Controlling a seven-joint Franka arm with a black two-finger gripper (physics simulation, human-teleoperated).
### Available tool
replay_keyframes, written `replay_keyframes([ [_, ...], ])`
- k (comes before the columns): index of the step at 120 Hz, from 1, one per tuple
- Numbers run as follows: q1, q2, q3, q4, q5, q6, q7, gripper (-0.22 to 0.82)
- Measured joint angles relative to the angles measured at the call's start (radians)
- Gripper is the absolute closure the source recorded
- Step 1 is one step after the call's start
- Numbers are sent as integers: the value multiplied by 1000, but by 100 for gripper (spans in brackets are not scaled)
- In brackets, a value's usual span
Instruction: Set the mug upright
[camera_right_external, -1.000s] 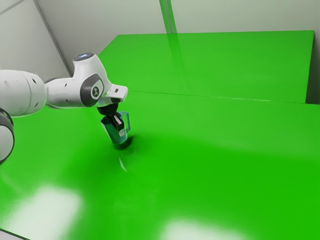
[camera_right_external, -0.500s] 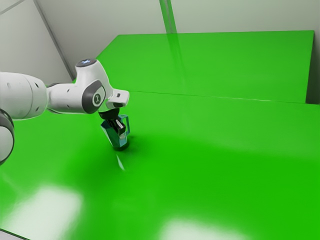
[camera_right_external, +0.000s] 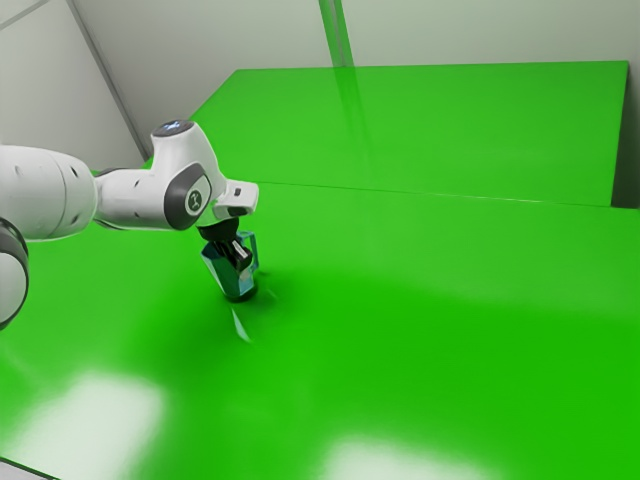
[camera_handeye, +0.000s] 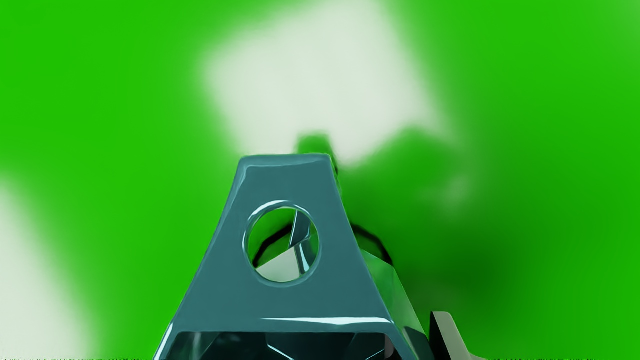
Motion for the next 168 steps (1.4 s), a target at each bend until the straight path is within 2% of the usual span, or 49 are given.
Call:
replay_keyframes([
  [39,-21,-4,0,-14,2,1,-23,78],
  [87,-89,-65,-2,-97,73,14,-85,78],
  [131,-96,-79,-36,-131,129,33,-159,78],
  [168,-96,-80,-39,-132,118,30,-181,54],
])
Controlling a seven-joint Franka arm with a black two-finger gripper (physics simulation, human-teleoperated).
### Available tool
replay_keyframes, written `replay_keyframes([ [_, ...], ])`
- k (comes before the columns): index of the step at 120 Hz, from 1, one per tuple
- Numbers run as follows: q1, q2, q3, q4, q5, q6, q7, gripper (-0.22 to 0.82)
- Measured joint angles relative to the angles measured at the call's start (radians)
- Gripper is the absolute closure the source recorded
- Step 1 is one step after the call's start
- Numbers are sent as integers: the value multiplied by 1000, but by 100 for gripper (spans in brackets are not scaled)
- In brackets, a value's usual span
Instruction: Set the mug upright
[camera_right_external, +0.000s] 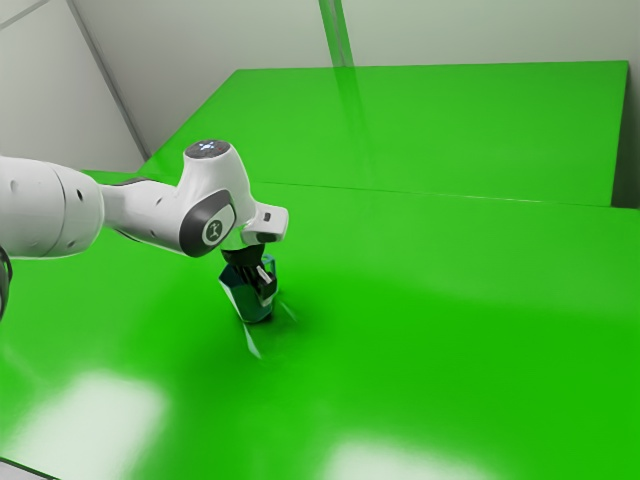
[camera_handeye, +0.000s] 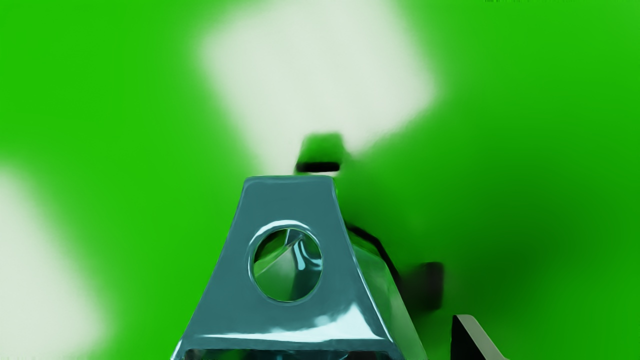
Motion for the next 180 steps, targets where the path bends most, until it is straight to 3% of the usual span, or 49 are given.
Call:
replay_keyframes([
  [37,1,-10,0,1,-2,-3,-11,20],
  [61,0,-52,-1,2,-3,-12,-16,8],
  [101,-2,-167,-7,23,-17,-70,-23,2],
  [116,-1,-186,-8,115,-16,-138,-29,1],
  [134,7,-144,-5,311,-21,-303,-53,0],
  [153,17,-36,7,546,-60,-518,-94,0],
  [180,2,-9,14,637,-86,-688,-161,0],
])
